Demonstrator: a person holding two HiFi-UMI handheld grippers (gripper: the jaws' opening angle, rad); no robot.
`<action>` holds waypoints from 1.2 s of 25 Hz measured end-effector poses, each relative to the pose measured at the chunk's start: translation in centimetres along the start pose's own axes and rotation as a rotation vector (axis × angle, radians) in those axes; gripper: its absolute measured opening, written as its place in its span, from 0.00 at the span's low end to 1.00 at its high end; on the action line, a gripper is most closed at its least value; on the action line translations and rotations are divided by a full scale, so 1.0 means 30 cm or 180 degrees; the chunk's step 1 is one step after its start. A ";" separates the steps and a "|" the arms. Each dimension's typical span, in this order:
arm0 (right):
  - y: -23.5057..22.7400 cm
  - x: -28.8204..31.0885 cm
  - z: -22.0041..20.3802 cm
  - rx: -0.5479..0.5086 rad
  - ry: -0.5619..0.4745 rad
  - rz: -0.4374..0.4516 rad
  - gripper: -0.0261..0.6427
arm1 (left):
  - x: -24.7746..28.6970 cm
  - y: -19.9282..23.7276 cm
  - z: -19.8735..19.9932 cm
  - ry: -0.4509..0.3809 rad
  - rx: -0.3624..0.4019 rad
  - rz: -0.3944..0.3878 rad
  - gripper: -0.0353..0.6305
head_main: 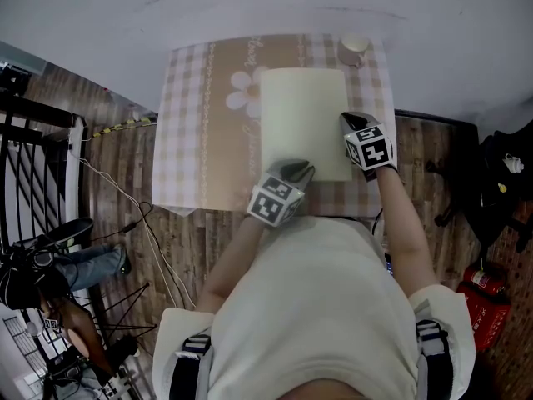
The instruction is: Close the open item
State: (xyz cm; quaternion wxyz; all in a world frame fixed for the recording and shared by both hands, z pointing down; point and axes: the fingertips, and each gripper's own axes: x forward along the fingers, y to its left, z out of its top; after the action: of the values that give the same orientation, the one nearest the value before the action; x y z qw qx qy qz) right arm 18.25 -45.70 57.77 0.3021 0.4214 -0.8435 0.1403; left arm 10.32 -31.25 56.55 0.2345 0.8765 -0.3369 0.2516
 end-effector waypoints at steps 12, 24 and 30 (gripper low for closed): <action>0.033 -0.053 -0.017 -0.0223 0.0026 -0.0386 0.04 | -0.139 0.083 -0.010 -0.0299 -0.0360 0.0335 0.08; 0.382 -0.271 -0.177 -0.0096 0.0066 -0.0213 0.04 | -0.399 0.034 -0.144 -0.0582 -0.0593 0.0587 0.07; 0.609 -0.398 -0.192 0.0106 -0.0212 -0.0111 0.04 | -0.567 -0.023 -0.261 -0.0649 -0.0674 0.0659 0.07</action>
State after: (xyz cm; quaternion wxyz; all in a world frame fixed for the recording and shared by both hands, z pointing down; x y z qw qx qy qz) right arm 11.51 -24.34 55.09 0.2692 0.4454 -0.8432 0.1350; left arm -2.40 -18.20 52.18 0.2630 0.8285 -0.4719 0.1474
